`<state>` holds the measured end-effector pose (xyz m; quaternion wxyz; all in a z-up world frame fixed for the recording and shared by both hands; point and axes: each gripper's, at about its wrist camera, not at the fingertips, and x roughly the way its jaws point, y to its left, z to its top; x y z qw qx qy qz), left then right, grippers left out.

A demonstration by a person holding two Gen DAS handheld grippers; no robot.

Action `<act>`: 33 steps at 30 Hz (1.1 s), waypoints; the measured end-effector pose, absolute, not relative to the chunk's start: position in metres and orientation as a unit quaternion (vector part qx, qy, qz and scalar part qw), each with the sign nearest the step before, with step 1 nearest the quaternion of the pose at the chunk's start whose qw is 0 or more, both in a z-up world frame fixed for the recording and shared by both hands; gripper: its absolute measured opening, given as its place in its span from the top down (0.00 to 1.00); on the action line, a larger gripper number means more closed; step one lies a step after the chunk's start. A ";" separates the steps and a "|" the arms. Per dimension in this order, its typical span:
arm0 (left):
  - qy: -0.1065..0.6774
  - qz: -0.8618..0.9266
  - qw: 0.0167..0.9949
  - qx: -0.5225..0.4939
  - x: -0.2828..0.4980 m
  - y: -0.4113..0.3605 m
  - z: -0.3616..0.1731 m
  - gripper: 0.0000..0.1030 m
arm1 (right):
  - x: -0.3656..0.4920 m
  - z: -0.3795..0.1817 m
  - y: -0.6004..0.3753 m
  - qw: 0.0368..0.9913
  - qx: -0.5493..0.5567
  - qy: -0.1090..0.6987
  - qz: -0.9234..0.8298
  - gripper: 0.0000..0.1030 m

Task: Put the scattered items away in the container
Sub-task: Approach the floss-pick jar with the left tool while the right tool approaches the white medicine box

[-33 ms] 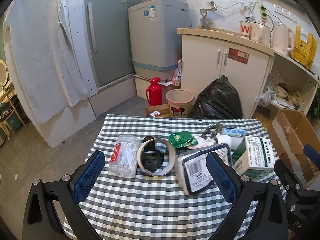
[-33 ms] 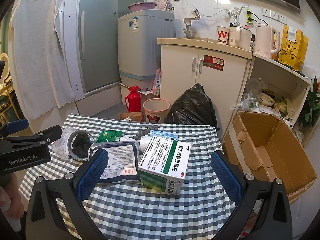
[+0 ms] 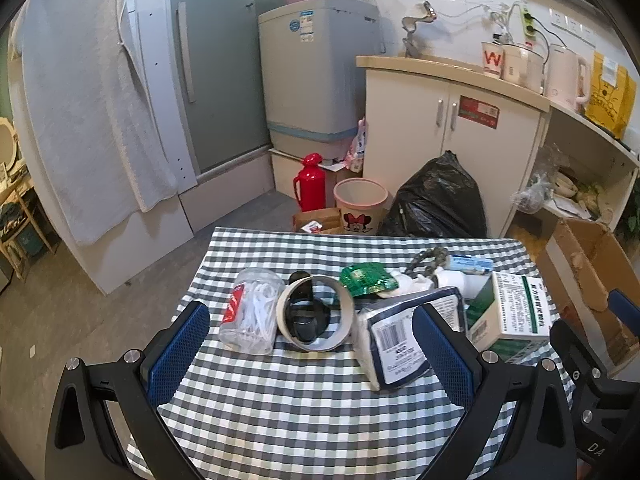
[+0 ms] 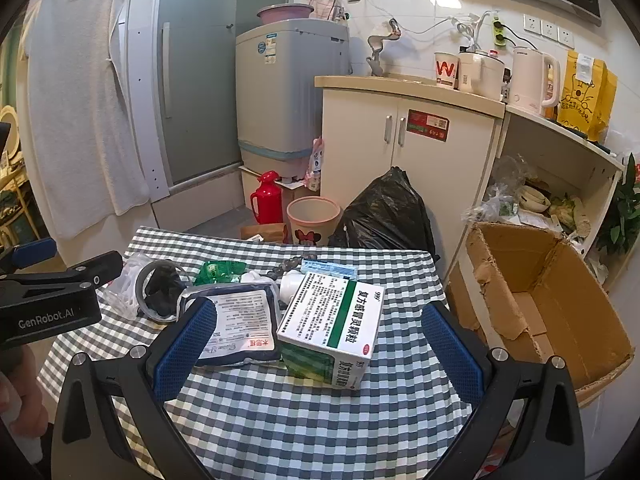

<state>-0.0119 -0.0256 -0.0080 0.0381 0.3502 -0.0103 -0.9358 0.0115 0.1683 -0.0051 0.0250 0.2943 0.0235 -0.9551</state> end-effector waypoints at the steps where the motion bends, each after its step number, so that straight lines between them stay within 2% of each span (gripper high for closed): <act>1: -0.009 -0.935 0.040 0.351 -0.012 -0.028 -0.010 0.00 | 0.011 -0.006 0.167 0.026 0.295 0.023 -0.955 0.00; 13: 0.013 -0.924 0.068 0.377 -0.027 -0.070 -0.032 0.00 | -0.002 -0.018 0.152 0.038 0.303 0.033 -0.952 0.00; 18: 0.034 -0.903 0.070 0.423 -0.043 -0.101 -0.055 0.00 | -0.012 -0.029 0.150 0.040 0.313 0.033 -0.948 0.00; 27: 0.022 -0.890 0.080 0.449 -0.058 -0.125 -0.081 0.00 | -0.029 -0.048 0.152 0.038 0.336 0.034 -0.940 0.00; 33: -0.031 -0.882 0.080 0.464 -0.070 -0.125 -0.097 0.00 | -0.040 -0.058 0.154 0.035 0.347 0.032 -0.937 0.00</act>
